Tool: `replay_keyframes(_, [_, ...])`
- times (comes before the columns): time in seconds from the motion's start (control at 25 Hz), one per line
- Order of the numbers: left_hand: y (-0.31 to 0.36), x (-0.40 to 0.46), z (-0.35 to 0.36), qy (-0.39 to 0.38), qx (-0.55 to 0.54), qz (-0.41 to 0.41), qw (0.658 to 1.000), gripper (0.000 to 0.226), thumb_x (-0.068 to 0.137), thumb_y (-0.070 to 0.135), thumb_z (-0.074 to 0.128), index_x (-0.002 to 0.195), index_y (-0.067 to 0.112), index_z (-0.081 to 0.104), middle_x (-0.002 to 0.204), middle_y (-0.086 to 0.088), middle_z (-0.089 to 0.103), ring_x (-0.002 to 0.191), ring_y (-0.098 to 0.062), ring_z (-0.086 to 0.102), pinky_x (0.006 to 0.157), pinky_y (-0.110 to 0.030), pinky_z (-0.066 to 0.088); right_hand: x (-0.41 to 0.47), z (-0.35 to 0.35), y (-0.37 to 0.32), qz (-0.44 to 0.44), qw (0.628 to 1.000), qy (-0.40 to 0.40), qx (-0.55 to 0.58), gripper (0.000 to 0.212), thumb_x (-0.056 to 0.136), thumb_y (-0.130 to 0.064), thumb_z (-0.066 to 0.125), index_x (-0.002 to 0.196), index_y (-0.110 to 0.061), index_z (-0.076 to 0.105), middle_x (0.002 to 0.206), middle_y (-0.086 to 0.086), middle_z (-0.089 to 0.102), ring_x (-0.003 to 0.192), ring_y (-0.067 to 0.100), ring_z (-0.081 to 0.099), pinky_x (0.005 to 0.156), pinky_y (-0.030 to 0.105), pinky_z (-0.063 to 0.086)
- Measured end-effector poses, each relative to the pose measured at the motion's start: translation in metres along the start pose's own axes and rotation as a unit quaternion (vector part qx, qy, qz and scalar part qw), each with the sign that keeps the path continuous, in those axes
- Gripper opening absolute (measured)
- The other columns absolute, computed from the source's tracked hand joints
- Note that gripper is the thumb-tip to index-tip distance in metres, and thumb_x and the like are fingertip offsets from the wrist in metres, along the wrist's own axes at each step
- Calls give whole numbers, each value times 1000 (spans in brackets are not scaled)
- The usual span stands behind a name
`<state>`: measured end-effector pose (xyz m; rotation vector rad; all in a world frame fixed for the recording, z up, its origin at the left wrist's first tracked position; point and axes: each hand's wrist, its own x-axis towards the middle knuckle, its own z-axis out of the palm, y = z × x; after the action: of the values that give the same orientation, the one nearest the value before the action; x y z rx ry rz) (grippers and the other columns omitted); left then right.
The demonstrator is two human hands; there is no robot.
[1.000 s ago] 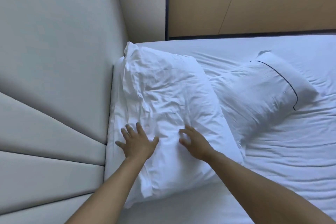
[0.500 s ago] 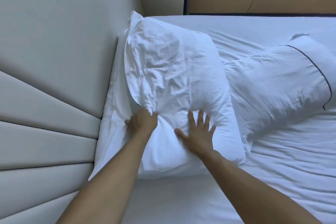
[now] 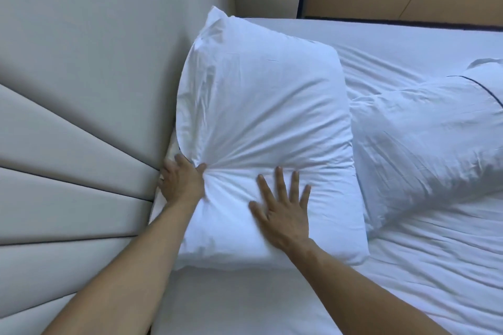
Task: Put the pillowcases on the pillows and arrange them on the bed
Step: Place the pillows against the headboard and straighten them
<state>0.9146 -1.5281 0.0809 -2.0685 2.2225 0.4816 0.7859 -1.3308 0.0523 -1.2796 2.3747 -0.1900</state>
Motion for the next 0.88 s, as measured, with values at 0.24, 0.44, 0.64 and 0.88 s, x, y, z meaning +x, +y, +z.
replay_keyframes(0.24, [18,-94,41,55,142,390,908,67,98,51,39,160,29,27,169,-9,11,156,-33,4,122,-63,7,0,19,-7,-9,1000,0,-29,72,99,-67,20,159,-40,-9,167,-1,-25,149,38,-32,120,65,-9])
replay_keyframes(0.44, [-58,-57,70,54,218,336,915,70,93,67,31,158,43,21,171,-5,1,156,-36,-2,116,-73,-1,-5,24,55,12,997,72,-22,66,98,-62,33,159,-45,14,170,-5,-9,157,24,-11,125,55,5])
replay_keyframes(0.64, [-48,-54,104,5,242,305,921,71,95,75,18,158,48,-3,167,-7,-23,153,-38,-19,109,-81,0,-15,45,93,123,991,41,-6,69,96,-74,24,155,-54,-6,166,-12,-26,153,32,-24,119,60,-14])
replay_keyframes(0.88, [-18,-71,44,-35,246,267,931,79,88,75,11,158,39,20,163,-14,14,152,-35,4,111,-77,-2,-28,7,89,118,992,-22,40,69,96,-73,18,156,-51,-9,167,-8,-25,154,34,-20,122,62,-6])
